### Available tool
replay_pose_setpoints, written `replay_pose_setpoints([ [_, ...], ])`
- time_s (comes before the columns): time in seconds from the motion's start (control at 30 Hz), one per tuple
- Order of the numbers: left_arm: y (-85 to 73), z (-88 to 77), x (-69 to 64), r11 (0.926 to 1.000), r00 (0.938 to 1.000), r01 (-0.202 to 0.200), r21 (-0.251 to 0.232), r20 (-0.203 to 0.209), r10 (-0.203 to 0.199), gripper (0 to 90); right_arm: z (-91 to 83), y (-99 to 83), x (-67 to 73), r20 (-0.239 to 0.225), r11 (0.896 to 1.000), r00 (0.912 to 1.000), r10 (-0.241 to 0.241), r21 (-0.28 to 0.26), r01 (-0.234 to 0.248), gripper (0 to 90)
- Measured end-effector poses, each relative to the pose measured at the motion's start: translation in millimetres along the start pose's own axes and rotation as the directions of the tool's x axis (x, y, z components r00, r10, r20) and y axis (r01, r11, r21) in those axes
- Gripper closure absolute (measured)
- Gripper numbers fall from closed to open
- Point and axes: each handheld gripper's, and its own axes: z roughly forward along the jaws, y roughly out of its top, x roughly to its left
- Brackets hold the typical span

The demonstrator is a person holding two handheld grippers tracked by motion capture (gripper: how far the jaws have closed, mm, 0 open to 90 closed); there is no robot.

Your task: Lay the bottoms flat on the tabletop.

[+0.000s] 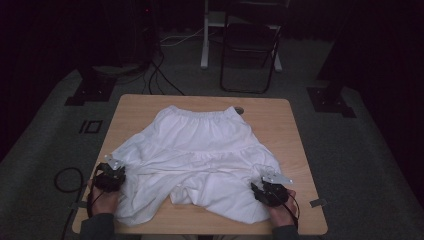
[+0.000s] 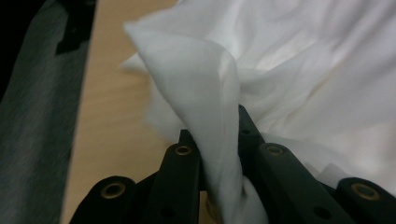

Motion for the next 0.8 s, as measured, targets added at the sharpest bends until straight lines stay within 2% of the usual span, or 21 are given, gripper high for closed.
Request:
replay_pose_setpoints([
  [0.17,-20.2,-0.2,15.8,0.9987,0.9981,0.029,0.042,-0.056,-0.027,83.7,-2.7,-0.8,-5.2,0.004,1.0,1.0,-0.002,0.01,0.002,55.4],
  [0.27,-28.4,-0.5,22.2,0.9966,0.996,0.055,0.061,-0.074,-0.051,83.2,-5.7,-2.3,-11.1,0.018,1.0,0.9998,0.012,0.02,-0.012,56.3],
  [0.33,-31.5,-2.0,25.3,0.9958,0.9953,0.07,0.059,-0.071,-0.065,82.7,-8.4,-4.0,-15.8,0.027,1.0,0.9995,0.018,0.026,-0.019,56.9],
  [0.5,-32.7,-3.7,25.6,0.9958,0.9952,0.065,0.065,-0.077,-0.06,81.7,-17.3,-10.2,-29.6,0.065,0.998,0.9968,0.047,0.039,-0.05,57.5],
  [0.73,-35.8,-7.5,24.6,0.9956,0.9958,0.066,0.066,-0.067,-0.062,79.9,-35.8,-24.9,-48.4,0.125,0.992,0.9868,0.103,0.055,-0.111,58.3],
  [0.8,-36.3,-11.0,24.6,0.9958,0.9962,0.071,0.057,-0.054,-0.068,76.3,-39.4,-27.7,-51.9,0.132,0.991,0.985,0.111,0.058,-0.12,58.3],
])
